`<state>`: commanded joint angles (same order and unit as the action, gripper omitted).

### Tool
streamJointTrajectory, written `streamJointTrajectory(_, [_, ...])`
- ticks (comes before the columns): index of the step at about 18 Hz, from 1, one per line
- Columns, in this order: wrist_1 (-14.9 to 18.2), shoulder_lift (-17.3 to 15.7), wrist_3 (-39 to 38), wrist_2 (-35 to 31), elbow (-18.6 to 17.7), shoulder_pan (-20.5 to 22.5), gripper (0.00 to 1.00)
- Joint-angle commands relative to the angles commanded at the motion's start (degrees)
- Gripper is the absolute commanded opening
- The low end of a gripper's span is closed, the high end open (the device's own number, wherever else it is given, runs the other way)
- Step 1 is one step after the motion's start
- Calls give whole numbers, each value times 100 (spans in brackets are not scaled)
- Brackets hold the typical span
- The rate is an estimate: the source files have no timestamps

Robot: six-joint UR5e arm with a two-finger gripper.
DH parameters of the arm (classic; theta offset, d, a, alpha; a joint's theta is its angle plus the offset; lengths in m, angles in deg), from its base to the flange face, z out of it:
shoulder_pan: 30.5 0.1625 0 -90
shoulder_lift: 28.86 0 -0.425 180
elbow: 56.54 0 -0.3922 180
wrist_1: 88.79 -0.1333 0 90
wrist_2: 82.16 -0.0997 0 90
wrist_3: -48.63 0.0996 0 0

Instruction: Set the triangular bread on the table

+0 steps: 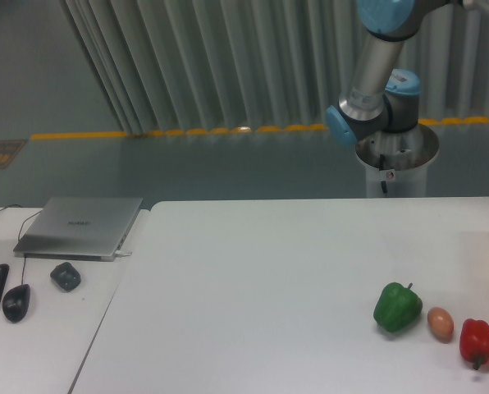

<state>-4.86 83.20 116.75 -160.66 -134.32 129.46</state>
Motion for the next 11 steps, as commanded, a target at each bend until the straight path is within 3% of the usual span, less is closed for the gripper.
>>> streamJointTrajectory(5, [35,-62,-728,248,-96,-395,0])
streamJointTrajectory(11, [71,-202,-783,-15,-640,-922,0])
